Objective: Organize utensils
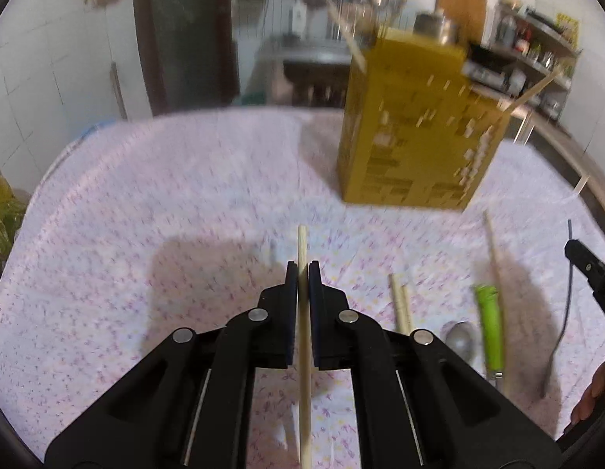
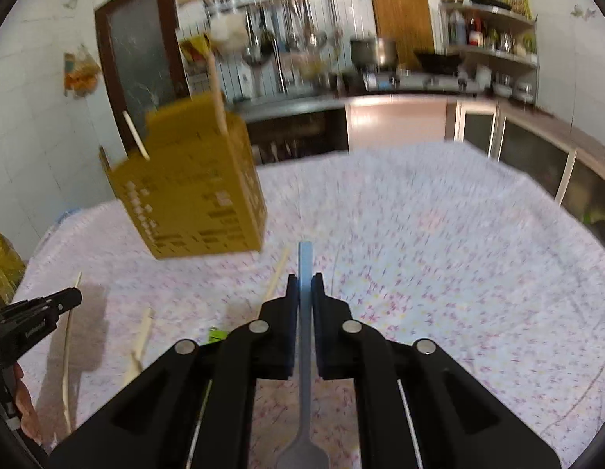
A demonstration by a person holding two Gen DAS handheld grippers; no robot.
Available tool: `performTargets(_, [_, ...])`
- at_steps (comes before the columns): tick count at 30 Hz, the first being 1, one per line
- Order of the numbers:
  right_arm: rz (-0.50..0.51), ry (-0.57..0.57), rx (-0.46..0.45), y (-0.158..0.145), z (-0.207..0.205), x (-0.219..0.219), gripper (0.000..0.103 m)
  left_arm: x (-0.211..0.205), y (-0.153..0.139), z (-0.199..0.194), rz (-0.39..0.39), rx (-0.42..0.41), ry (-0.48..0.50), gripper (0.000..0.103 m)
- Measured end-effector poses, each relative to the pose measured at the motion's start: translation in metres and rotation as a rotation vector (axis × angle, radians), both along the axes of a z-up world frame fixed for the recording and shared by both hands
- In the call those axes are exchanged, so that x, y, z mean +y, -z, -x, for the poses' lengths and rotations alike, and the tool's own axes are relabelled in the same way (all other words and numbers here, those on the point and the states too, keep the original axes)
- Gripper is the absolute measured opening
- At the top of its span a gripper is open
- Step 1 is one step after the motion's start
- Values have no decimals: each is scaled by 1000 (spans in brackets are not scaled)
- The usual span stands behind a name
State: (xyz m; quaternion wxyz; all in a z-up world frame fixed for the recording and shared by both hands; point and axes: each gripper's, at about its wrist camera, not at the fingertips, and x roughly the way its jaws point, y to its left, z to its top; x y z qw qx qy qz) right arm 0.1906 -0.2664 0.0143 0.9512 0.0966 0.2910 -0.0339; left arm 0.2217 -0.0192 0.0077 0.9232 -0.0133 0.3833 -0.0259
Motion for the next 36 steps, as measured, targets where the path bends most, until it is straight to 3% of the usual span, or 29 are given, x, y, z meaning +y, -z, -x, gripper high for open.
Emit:
performTargets(6, [14, 14, -131, -20, 36, 3, 7, 3, -31, 42, 7, -168, 2, 4])
performTargets(10, [42, 21, -192, -28, 55, 8, 7, 8, -40, 60, 35, -215, 4, 4])
performTargets(15, [75, 19, -200, -29, 66, 13, 7, 17, -43, 74, 45, -263, 9, 4])
performTargets(19, [60, 21, -115, -23, 49, 3, 8, 22, -40, 67, 47, -217, -6, 4])
performTargets(25, [23, 12, 40, 0, 6, -12, 12, 30, -23, 24, 77, -67, -30, 4])
performTargets(26, [31, 12, 59, 3, 1, -13, 18, 31, -20, 18, 83, -49, -30, 4])
performTargets(27, [41, 11, 82, 7, -5, -13, 38, 31, -16, 10, 83, -27, -28, 4])
performTargets(28, [37, 4, 96, 11, -10, -12, 49, 30, -13, 5, 78, -17, -26, 4])
performTargets(36, [101, -15, 227, 43, -50, -2, 47, 21, 22, -48, 55, 117, -23, 4])
